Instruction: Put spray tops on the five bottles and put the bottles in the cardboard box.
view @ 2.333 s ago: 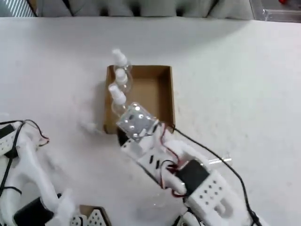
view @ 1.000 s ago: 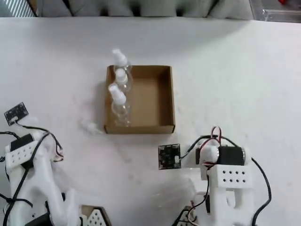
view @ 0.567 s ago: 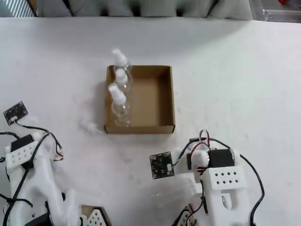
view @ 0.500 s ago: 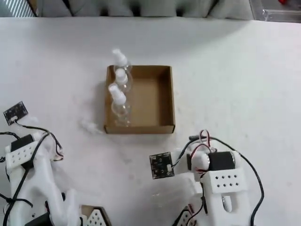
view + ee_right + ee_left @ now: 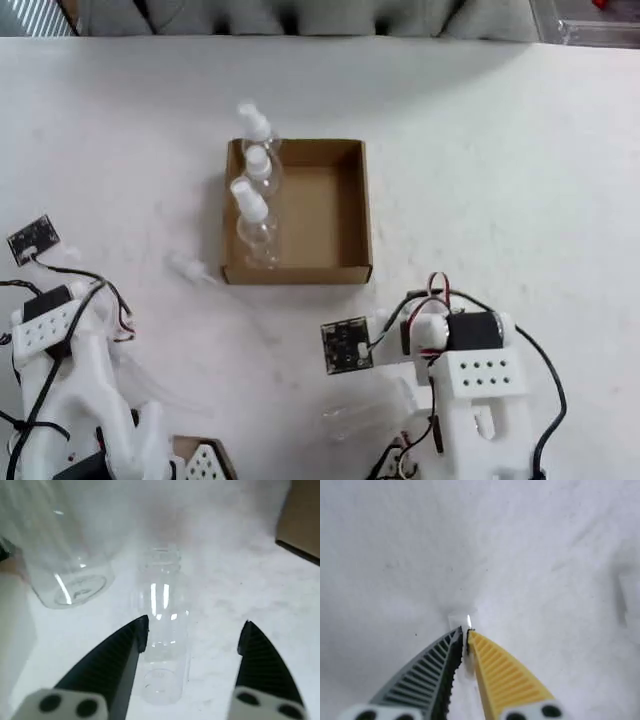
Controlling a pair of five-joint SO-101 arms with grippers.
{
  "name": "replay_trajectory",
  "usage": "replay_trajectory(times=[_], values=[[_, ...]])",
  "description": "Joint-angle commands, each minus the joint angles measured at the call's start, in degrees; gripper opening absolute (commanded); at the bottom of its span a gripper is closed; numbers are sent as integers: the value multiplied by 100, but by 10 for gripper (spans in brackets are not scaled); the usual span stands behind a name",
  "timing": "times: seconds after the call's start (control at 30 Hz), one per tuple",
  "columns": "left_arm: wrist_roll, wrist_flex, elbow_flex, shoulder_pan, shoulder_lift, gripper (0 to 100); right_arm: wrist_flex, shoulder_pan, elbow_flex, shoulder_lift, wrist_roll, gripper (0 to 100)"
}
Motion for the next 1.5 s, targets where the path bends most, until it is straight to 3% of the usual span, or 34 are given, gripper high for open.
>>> replay_trajectory(times=[0.0,0.2,0.7,1.1,1.47], values=[[-62,-79,44,-13,4,28,629,31,-580,-48,70,262],[-62,-79,44,-13,4,28,804,-127,-290,13,79,262],[-62,-62,53,-13,4,28,-549,-347,914,13,35,262],[-62,-53,53,-13,22,28,-620,-198,949,22,26,262],[-62,-53,53,-13,31,28,-787,31,765,681,-510,262]])
